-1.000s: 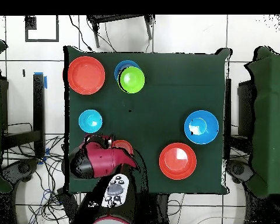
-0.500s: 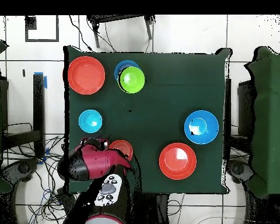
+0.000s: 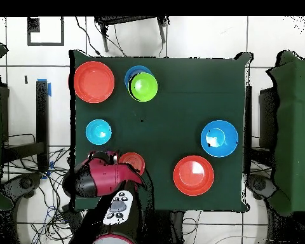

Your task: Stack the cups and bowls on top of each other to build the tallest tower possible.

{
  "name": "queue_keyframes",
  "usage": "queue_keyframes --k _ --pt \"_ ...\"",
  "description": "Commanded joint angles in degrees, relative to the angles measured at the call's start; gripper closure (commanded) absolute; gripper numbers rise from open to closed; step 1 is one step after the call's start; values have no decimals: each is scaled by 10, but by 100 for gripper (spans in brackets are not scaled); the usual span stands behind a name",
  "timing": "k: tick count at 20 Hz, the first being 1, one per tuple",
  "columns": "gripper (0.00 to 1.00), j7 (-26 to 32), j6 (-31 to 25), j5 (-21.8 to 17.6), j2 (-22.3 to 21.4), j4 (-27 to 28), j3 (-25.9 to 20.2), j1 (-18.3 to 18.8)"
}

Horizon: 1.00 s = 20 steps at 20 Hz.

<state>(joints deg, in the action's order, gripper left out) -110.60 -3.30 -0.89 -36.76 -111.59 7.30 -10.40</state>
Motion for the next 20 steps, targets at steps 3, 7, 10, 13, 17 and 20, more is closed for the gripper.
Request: queue_keyframes --k 3,7,10,13,17,20 --pt "0 -109 6 19 19 -28 -36 -4" --pt "0 -109 24 16 33 -23 -32 -4" --pt "0 -107 18 16 30 -28 -36 -1" --pt "0 -110 19 16 33 -32 -38 -1" --pt "0 -113 36 14 54 -35 -43 -1" --pt "0 -117 59 10 69 -37 -43 -1"
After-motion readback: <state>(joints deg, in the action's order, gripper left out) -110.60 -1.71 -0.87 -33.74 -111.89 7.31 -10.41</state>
